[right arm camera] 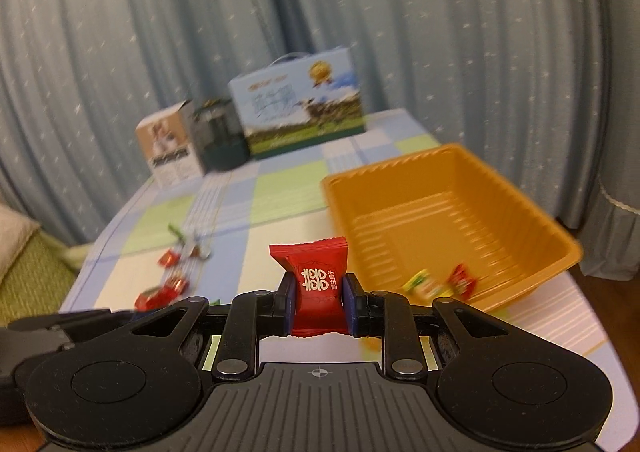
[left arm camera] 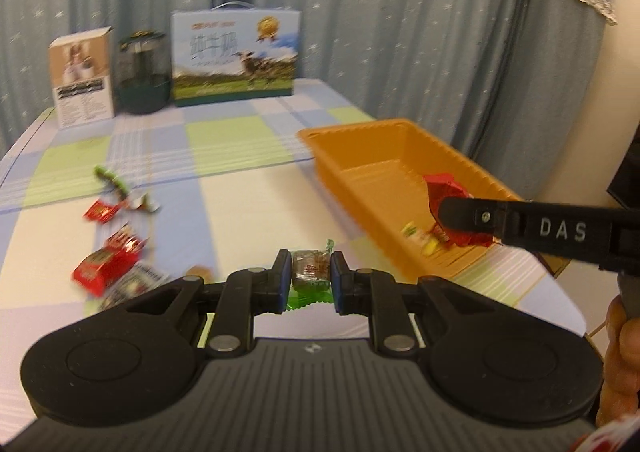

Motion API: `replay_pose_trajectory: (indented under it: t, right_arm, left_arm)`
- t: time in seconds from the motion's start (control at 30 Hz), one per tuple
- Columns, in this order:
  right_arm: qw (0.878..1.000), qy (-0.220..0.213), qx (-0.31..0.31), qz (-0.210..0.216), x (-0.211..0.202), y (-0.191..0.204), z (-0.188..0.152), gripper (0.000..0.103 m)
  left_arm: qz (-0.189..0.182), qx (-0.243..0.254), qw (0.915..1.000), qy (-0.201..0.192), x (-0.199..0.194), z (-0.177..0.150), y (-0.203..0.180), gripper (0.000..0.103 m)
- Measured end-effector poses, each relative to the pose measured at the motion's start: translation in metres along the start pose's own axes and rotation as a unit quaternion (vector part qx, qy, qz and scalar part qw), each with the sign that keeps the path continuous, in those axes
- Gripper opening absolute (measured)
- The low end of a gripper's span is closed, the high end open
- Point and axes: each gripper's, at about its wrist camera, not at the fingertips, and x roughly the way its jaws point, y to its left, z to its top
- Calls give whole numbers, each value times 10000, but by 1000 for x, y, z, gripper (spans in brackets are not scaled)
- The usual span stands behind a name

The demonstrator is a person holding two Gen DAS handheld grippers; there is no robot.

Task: Organize snacks
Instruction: 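Carry both candies over the orange tray and open both tools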

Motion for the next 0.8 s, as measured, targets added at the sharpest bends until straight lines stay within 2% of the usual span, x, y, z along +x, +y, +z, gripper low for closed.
replay_pose_trajectory:
  t: [0.23,0.43,0.6,0.8]
  right_arm:
    - [9993,-177,50,-325,-8,-43,22,25]
    - [9988,-123,115,-470,-1,-77,31,25]
    - [9984,-15,161,-534,6,-93,33,25]
    - [9979,69,239,-596,13,-105,35,25]
  left_arm:
    - [-320,129,9994,-95,15,22,-32,18]
    - [-583,137,9982,-70,34,35,-53,18]
    - [-742,159,9971,45,52,41,-68,18]
    - [-768,244,9966,173,74,43,-81,18]
